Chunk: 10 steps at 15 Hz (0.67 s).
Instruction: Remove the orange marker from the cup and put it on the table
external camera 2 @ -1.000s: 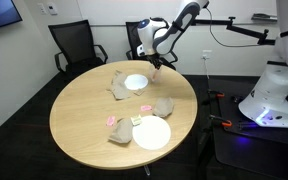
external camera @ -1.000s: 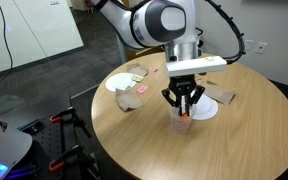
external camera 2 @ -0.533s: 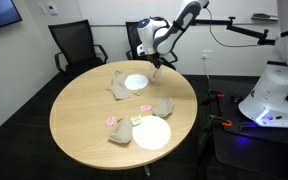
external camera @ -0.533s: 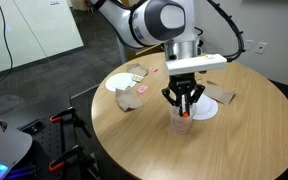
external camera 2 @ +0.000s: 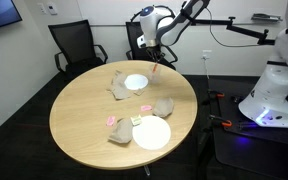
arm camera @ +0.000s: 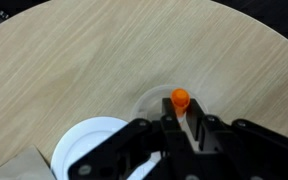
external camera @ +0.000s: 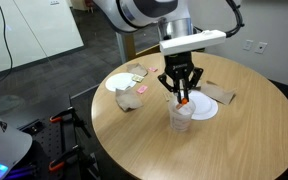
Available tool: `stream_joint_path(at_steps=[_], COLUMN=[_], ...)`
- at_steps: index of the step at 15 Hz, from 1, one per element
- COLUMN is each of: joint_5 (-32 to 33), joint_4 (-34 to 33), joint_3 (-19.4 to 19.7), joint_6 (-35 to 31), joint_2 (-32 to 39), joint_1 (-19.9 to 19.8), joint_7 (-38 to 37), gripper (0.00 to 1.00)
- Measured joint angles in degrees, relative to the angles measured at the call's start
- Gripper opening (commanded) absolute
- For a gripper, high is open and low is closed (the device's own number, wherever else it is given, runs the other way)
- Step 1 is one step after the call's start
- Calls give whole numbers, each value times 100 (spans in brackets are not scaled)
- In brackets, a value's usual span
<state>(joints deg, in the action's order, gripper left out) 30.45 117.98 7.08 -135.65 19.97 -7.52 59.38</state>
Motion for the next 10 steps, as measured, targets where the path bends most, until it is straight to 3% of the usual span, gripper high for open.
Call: stream_joint_path(at_steps=[10], joint_5=[-240], joint_4=[1102], joint_3=[-52], joint_6=[-216], joint_2=[-1688], joint_1=[25], joint_7=[-16], gripper=[5])
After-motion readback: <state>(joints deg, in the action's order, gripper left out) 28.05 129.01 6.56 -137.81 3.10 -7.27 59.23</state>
